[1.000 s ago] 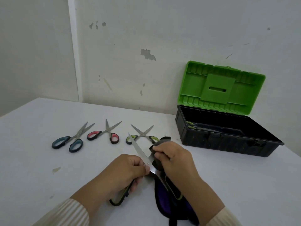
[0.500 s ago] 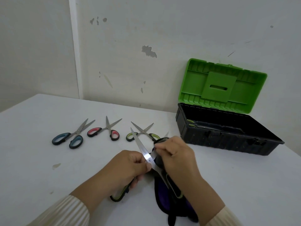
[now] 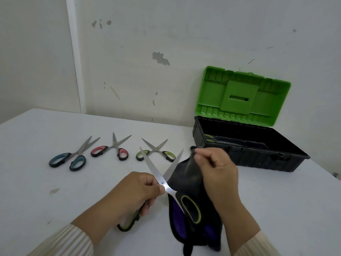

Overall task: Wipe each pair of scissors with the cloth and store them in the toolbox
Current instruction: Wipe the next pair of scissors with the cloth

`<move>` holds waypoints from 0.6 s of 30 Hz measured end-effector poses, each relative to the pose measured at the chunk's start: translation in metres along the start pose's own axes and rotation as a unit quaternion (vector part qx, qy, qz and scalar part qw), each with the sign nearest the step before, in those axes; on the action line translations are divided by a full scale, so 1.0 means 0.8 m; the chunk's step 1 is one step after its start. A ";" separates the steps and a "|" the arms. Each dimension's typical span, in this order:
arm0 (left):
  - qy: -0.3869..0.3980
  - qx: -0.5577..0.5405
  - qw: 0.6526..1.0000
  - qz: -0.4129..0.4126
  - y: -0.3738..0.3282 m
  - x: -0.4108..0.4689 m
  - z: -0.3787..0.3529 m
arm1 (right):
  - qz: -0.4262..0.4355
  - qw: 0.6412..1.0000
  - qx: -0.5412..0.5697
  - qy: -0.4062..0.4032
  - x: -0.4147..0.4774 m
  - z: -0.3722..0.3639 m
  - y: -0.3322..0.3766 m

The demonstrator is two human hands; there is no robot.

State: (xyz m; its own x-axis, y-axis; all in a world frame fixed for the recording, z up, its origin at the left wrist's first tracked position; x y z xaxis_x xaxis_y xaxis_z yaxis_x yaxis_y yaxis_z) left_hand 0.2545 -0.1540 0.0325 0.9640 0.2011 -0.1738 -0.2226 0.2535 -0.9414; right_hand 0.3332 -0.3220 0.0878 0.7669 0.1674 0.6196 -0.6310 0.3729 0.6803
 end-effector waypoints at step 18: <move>0.021 0.002 1.000 -0.019 -0.002 -0.001 0.001 | -0.109 0.994 0.019 0.000 0.018 -0.008 -0.035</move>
State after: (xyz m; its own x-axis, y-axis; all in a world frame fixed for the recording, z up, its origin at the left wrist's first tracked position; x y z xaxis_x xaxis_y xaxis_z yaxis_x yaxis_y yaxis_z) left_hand 0.2537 -0.1538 0.0346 0.9772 0.1504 -0.1501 -0.1860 0.2645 -0.9463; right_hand 0.3626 -0.3241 0.0747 0.8854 0.0859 0.4568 -0.4545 0.3660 0.8121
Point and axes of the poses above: each hand's wrist, its own x-axis towards the middle knuckle, its own z-axis out of the back of the hand, y = z × x, the point moved 4 cm from there along x, towards the middle knuckle, and after that the axes turned 2 degrees about x, right-handed, at the moved point
